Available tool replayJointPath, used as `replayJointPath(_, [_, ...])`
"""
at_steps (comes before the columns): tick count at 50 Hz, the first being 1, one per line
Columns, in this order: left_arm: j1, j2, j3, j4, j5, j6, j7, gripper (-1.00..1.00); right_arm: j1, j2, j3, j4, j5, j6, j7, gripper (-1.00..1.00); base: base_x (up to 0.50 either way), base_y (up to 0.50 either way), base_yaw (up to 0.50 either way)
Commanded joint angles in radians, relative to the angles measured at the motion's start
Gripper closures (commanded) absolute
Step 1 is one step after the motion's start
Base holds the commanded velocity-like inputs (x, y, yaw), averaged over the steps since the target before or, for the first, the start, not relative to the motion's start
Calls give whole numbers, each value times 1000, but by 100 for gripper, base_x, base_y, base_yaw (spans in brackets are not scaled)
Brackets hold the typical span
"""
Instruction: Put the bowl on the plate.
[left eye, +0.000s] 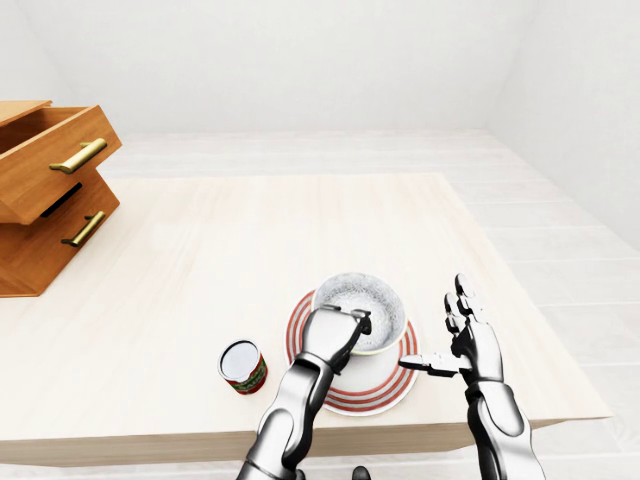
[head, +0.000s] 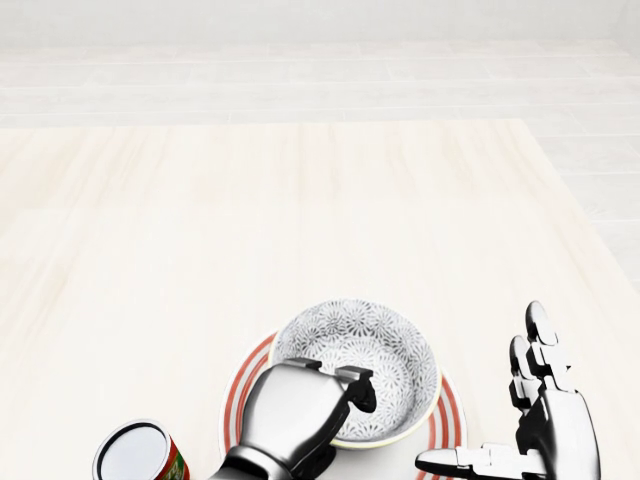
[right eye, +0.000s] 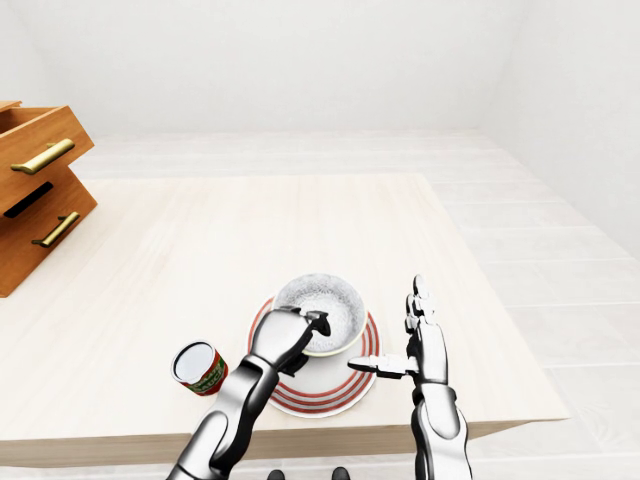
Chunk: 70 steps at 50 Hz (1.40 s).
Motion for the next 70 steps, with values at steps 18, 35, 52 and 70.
replayJointPath(18, [62, 20, -28, -74, 2, 26, -24, 7, 1, 2, 6, 24, -1, -21, -1, -100, 0, 0, 0])
replayJointPath(35, [162, 62, -88, -196, 11, 73, -58, -18, -3, 1, 13, 30, -1, -24, -4, -100, 0, 0, 0])
replayJointPath(52, [231, 97, -155, -347, 23, 105, -119, -55, -1, 0, 16, 24, 1, -21, -5, -100, 0, 0, 0])
replayJointPath(70, [293, 141, -242, -629, 74, 105, -278, -58, 2, -2, 14, -1, 4, -4, -1, -100, 0, 0, 0])
